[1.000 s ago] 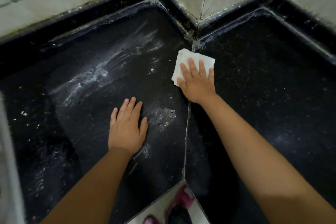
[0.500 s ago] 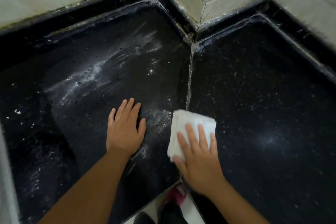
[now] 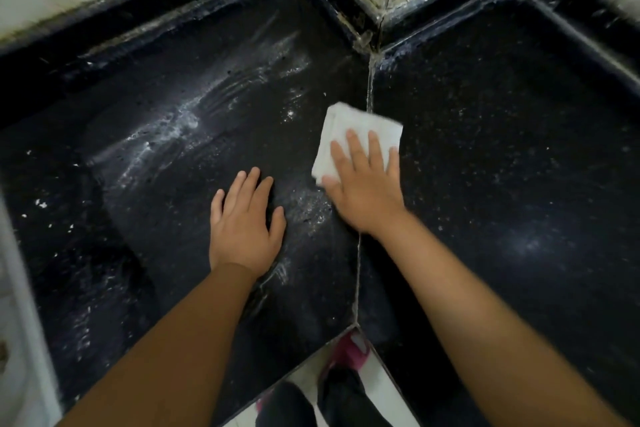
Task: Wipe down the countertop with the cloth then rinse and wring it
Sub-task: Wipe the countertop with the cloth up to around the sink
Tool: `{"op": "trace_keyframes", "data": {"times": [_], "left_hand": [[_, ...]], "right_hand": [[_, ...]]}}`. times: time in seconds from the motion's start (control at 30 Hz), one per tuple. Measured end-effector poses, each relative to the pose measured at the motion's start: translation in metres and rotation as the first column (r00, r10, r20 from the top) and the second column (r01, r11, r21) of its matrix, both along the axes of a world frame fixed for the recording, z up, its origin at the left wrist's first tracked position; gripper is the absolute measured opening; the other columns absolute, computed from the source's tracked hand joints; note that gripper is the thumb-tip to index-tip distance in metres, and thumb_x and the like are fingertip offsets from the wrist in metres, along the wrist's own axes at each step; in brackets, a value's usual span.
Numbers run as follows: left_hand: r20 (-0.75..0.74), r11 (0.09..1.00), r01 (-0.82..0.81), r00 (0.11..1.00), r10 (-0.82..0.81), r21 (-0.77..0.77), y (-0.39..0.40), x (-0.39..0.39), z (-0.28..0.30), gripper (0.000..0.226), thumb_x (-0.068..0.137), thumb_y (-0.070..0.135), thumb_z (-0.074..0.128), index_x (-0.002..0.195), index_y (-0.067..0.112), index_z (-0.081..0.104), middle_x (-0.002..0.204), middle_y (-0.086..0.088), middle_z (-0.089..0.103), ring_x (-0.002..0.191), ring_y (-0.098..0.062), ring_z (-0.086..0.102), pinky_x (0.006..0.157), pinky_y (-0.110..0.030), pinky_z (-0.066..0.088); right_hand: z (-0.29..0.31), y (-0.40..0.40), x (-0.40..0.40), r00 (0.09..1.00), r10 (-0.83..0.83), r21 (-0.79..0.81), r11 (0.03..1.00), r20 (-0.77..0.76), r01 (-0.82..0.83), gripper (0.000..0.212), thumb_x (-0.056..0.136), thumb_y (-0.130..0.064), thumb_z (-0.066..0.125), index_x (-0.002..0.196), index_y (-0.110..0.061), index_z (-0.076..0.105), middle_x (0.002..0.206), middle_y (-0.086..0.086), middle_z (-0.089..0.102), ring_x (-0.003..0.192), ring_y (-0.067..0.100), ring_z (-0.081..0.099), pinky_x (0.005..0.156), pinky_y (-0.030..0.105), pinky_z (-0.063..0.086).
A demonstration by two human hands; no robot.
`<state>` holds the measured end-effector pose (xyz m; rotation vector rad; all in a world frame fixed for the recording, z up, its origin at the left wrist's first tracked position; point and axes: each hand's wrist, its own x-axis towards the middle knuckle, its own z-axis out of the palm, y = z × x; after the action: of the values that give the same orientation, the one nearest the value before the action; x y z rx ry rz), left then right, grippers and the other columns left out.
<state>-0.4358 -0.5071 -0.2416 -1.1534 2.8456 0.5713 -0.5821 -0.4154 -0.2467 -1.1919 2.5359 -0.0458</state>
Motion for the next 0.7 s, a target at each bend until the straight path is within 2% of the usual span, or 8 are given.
{"op": "trace_keyframes", "data": {"times": [0.07, 0.1, 0.17, 0.33, 0.4, 0.47, 0.57, 0.7], "left_hand": [[0.021, 1.0, 0.005, 1.0, -0.005, -0.009, 0.0, 0.0, 0.001, 0.05, 0.097, 0.031, 0.034, 0.144, 0.018, 0.026, 0.156, 0.001, 0.013, 0.144, -0.013, 0.004, 0.116, -0.033, -0.004], [0.031, 1.0, 0.007, 1.0, -0.007, -0.013, 0.0, -0.001, 0.002, 0.05, 0.097, 0.031, 0.033, 0.144, 0.018, 0.025, 0.156, 0.001, 0.013, 0.144, -0.013, 0.004, 0.116, -0.033, -0.003], [0.048, 1.0, 0.011, 0.999, -0.01, -0.017, 0.001, -0.001, 0.003, 0.051, 0.097, 0.032, 0.032, 0.145, 0.017, 0.024, 0.156, 0.0, 0.012, 0.145, -0.014, 0.004, 0.116, -0.035, -0.002], [0.201, 0.996, 0.091, 0.976, -0.089, -0.004, -0.003, -0.001, 0.009, 0.053, 0.099, 0.035, 0.019, 0.148, 0.017, 0.007, 0.157, 0.0, -0.005, 0.144, -0.016, -0.008, 0.116, -0.04, -0.002], [0.214, 0.989, 0.138, 0.966, -0.144, 0.043, -0.008, 0.0, 0.014, 0.053, 0.1, 0.035, 0.018, 0.148, 0.018, 0.005, 0.157, -0.001, -0.006, 0.144, -0.017, -0.009, 0.117, -0.041, -0.001], [0.171, 0.981, 0.177, 0.967, -0.187, 0.075, -0.015, 0.008, 0.019, 0.051, 0.1, 0.035, 0.02, 0.147, 0.019, 0.008, 0.157, -0.001, -0.002, 0.145, -0.017, -0.006, 0.117, -0.04, 0.001], [0.103, 0.983, 0.176, 0.978, -0.18, 0.049, -0.028, 0.037, 0.026, 0.05, 0.1, 0.032, 0.023, 0.147, 0.019, 0.014, 0.157, -0.001, 0.004, 0.145, -0.017, -0.002, 0.117, -0.038, 0.005], [0.082, 0.988, 0.15, 0.985, -0.153, 0.043, -0.047, 0.081, 0.022, 0.048, 0.099, 0.03, 0.027, 0.146, 0.019, 0.019, 0.157, 0.0, 0.008, 0.145, -0.016, 0.001, 0.117, -0.035, 0.006]], "right_hand": [[-0.007, 0.029, 0.048, 0.99, 0.013, -0.105, 0.994, -0.141, -0.028, 0.062, 0.088, -0.046, 0.018, 0.139, -0.016, 0.037, 0.148, 0.013, 0.033, 0.138, 0.037, 0.022, 0.109, 0.058, 0.017], [-0.012, 0.043, 0.072, 0.99, 0.014, -0.142, 0.989, -0.14, -0.035, 0.057, 0.089, -0.045, 0.022, 0.133, -0.016, 0.044, 0.141, 0.013, 0.044, 0.133, 0.037, 0.029, 0.107, 0.058, 0.02], [-0.015, 0.069, 0.115, 0.997, 0.033, -0.142, 0.989, -0.074, -0.043, 0.05, 0.096, -0.041, 0.014, 0.13, -0.019, 0.043, 0.138, 0.01, 0.049, 0.131, 0.033, 0.028, 0.106, 0.053, 0.016], [-0.011, 0.131, 0.145, 1.0, 0.022, -0.086, 0.996, -0.016, -0.023, 0.049, 0.097, -0.044, 0.008, 0.134, -0.029, 0.037, 0.151, -0.008, 0.023, 0.144, 0.015, -0.001, 0.111, 0.041, 0.007], [-0.007, 0.155, 0.127, 0.994, -0.101, -0.032, 0.995, -0.048, 0.099, 0.051, 0.097, -0.046, 0.004, 0.137, -0.029, 0.031, 0.156, -0.01, 0.006, 0.144, 0.013, -0.002, 0.11, 0.041, 0.011], [0.003, 0.16, 0.101, 0.958, -0.268, 0.019, 0.962, -0.099, 0.271, 0.059, 0.094, -0.049, -0.001, 0.143, -0.026, 0.021, 0.157, -0.004, 0.002, 0.144, 0.019, 0.001, 0.111, 0.047, 0.016], [0.02, 0.123, 0.072, 0.851, -0.523, 0.128, 0.848, 0.047, 0.514, 0.055, 0.097, -0.047, 0.013, 0.147, -0.029, -0.003, 0.156, -0.004, -0.014, 0.142, 0.024, -0.016, 0.114, 0.05, -0.003], [0.014, 0.031, 0.077, 0.938, -0.346, 0.105, 0.934, 0.034, 0.341, 0.056, 0.098, -0.043, 0.014, 0.146, -0.027, -0.008, 0.155, -0.003, -0.019, 0.141, 0.028, -0.02, 0.111, 0.053, -0.01]]}}
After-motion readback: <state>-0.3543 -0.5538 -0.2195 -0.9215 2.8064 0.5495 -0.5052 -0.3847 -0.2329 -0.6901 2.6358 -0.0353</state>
